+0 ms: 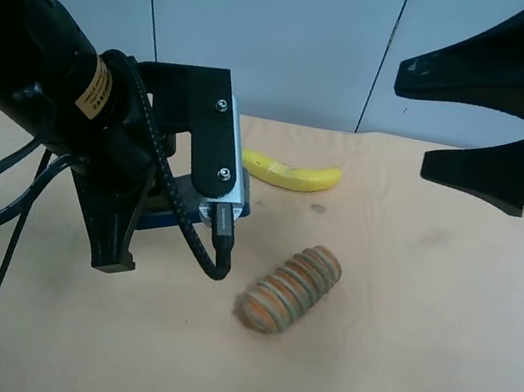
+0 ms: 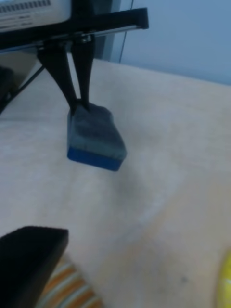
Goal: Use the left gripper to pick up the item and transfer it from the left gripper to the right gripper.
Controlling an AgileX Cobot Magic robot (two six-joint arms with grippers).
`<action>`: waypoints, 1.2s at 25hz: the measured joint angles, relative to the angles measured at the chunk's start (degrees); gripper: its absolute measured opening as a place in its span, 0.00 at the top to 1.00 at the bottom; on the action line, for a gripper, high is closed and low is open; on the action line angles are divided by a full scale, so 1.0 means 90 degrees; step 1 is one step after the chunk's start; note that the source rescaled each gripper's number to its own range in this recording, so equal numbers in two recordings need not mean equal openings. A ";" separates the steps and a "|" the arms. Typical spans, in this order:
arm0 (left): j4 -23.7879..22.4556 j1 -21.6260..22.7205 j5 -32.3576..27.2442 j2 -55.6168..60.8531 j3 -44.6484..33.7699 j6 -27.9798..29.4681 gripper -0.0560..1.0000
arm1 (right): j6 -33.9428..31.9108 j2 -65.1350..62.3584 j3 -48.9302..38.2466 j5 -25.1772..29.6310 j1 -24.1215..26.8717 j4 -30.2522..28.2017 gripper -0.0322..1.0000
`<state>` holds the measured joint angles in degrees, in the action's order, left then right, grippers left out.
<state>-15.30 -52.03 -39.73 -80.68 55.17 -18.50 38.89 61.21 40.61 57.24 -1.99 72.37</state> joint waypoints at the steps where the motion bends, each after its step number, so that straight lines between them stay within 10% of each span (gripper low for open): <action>1: -0.0035 0.0000 0.0055 0.0005 0.0000 0.0000 0.94 | 0.0209 0.0257 0.0000 0.0053 -0.0036 0.0210 0.00; 10: -0.0109 0.0000 0.0296 0.0033 0.0000 0.0000 0.94 | 0.1366 0.1811 0.0035 0.0083 -0.0859 0.1622 0.00; 30: 0.0071 -0.0017 0.0351 0.0307 0.0610 -0.0014 0.94 | 0.1779 0.2795 0.0202 -0.0051 -0.1182 0.2531 0.00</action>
<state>-14.67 -52.18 -36.57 -77.91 60.66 -18.63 54.90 86.36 42.43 56.79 -12.63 95.15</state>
